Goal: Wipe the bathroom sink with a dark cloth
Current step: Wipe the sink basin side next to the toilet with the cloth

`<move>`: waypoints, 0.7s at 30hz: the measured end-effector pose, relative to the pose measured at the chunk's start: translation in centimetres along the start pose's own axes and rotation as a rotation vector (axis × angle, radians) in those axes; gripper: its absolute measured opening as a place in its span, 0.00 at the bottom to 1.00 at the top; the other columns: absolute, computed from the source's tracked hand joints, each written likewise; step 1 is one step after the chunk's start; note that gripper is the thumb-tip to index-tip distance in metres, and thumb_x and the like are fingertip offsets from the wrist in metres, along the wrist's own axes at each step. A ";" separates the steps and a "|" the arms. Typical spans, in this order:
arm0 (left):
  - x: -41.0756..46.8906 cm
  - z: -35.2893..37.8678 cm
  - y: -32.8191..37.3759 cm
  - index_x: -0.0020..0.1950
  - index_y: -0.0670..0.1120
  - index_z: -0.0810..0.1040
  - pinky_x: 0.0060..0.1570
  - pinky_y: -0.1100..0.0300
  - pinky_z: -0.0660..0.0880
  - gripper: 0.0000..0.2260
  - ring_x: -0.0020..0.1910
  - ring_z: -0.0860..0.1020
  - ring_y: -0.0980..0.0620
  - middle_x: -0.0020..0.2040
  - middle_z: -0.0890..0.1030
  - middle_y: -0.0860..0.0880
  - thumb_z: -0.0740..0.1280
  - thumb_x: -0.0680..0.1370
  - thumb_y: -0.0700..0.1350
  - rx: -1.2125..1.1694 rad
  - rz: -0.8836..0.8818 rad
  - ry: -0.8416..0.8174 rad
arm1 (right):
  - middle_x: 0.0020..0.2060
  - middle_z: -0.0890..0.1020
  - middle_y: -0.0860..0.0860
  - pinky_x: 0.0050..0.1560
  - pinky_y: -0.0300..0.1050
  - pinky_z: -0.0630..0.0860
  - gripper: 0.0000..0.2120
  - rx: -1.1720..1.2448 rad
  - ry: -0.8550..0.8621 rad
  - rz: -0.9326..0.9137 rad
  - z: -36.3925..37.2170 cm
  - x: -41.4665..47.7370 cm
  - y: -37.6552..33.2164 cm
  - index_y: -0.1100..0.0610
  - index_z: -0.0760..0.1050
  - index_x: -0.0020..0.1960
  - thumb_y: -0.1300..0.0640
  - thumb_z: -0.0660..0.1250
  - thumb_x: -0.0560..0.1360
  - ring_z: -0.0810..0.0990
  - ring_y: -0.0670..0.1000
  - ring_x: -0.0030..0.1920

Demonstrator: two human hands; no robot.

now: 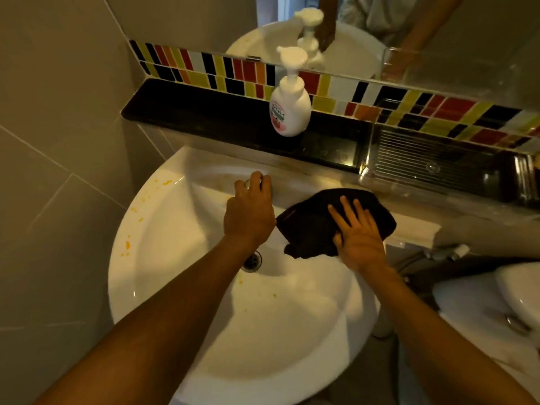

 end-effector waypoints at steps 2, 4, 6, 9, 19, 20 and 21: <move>0.1 0.0 -0.1 0.69 0.44 0.65 0.48 0.53 0.78 0.25 0.61 0.71 0.40 0.70 0.67 0.43 0.67 0.75 0.45 -0.001 0.014 0.005 | 0.78 0.50 0.51 0.75 0.53 0.38 0.29 0.038 0.014 0.077 0.3 -1.8 0.4 0.46 0.49 0.77 0.48 0.49 0.76 0.43 0.55 0.78; 0.1 0.0 -0.1 0.69 0.44 0.65 0.49 0.52 0.76 0.24 0.61 0.71 0.39 0.70 0.67 0.43 0.67 0.75 0.44 -0.013 0.021 0.008 | 0.78 0.50 0.52 0.75 0.51 0.37 0.29 0.085 0.028 0.132 0.6 -3.6 0.7 0.47 0.48 0.77 0.47 0.46 0.76 0.43 0.55 0.78; 0.0 0.1 -0.1 0.69 0.43 0.65 0.49 0.52 0.76 0.23 0.61 0.70 0.39 0.70 0.67 0.43 0.66 0.75 0.43 -0.040 0.035 0.008 | 0.78 0.52 0.53 0.76 0.52 0.40 0.30 0.122 0.061 0.197 1.0 -5.5 0.7 0.49 0.48 0.77 0.46 0.42 0.76 0.45 0.55 0.78; 0.0 0.0 0.0 0.68 0.43 0.66 0.49 0.52 0.75 0.22 0.60 0.71 0.39 0.68 0.68 0.42 0.66 0.75 0.42 -0.051 0.057 0.020 | 0.78 0.53 0.53 0.76 0.53 0.43 0.30 0.193 0.103 0.329 1.9 -9.0 0.3 0.52 0.48 0.77 0.46 0.41 0.76 0.45 0.55 0.78; -0.3 -0.4 0.1 0.68 0.41 0.65 0.56 0.46 0.74 0.25 0.60 0.71 0.37 0.66 0.69 0.40 0.69 0.74 0.44 -0.048 0.071 -0.012 | 0.78 0.49 0.52 0.77 0.53 0.43 0.33 0.313 0.127 0.527 4.7 -17.3 -3.6 0.54 0.46 0.77 0.43 0.36 0.75 0.42 0.53 0.77; -0.4 -0.4 0.2 0.68 0.41 0.65 0.56 0.45 0.74 0.25 0.60 0.71 0.37 0.66 0.68 0.40 0.69 0.74 0.44 -0.033 0.074 -0.018 | 0.78 0.49 0.52 0.77 0.53 0.43 0.32 0.328 0.129 0.534 4.8 -17.9 -4.0 0.54 0.47 0.77 0.44 0.37 0.75 0.42 0.53 0.77; -0.3 -0.3 0.2 0.68 0.41 0.65 0.56 0.45 0.74 0.25 0.60 0.71 0.37 0.66 0.68 0.40 0.69 0.74 0.44 -0.024 0.075 -0.022 | 0.78 0.49 0.52 0.77 0.53 0.44 0.31 0.351 0.136 0.545 4.9 -18.4 -4.3 0.54 0.47 0.77 0.44 0.39 0.76 0.41 0.52 0.77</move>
Point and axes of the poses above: each hand's wrist, its own x-axis towards the middle knuckle, its own z-axis out of the palm, y = z × x, the point moved 7 cm from there along x, towards the middle knuckle
